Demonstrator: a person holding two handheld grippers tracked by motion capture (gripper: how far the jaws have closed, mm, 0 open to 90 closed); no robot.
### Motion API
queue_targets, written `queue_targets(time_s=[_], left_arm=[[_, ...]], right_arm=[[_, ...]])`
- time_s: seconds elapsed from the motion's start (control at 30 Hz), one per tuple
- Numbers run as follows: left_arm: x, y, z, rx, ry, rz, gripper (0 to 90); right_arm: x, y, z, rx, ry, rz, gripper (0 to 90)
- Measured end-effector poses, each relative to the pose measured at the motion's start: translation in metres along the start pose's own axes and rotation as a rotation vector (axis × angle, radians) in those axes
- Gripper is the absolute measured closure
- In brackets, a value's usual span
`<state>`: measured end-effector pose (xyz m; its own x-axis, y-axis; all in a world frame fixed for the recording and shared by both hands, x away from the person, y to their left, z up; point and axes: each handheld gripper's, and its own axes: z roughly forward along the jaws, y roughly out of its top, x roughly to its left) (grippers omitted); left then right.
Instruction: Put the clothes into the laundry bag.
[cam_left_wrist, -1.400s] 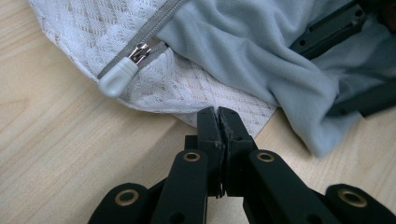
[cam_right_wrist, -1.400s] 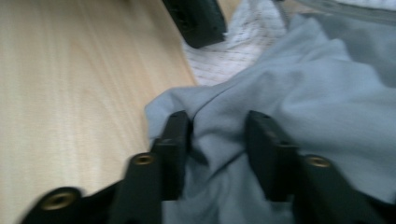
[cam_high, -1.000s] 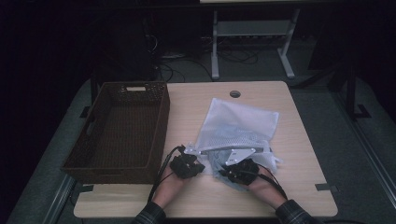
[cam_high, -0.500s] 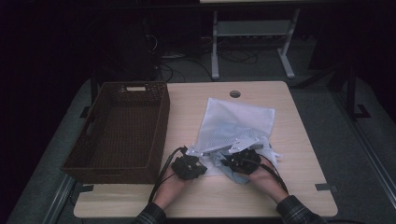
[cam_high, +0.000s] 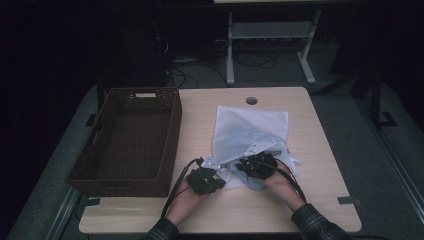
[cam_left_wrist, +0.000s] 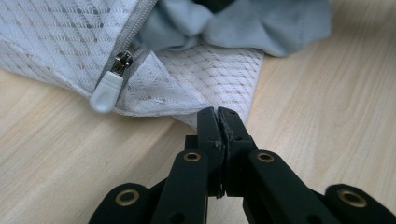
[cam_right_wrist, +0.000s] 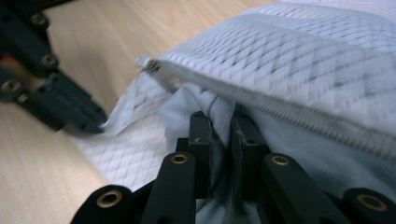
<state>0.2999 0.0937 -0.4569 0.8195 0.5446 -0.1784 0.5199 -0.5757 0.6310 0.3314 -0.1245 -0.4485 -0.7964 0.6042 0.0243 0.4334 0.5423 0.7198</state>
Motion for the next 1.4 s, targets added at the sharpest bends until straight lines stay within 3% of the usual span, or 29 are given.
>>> queue_targets(time_s=[0.5, 1.4], left_arm=[[-0.007, 0.003, 0.004, -0.01, -0.036, 0.012, 88.6], [-0.014, 0.006, 0.01, -0.02, -0.047, 0.025, 88.9]], right_arm=[[-0.016, 0.011, 0.011, -0.042, -0.026, 0.033, 80.0], [-0.03, 0.023, 0.032, -0.084, -0.057, 0.057, 77.6]])
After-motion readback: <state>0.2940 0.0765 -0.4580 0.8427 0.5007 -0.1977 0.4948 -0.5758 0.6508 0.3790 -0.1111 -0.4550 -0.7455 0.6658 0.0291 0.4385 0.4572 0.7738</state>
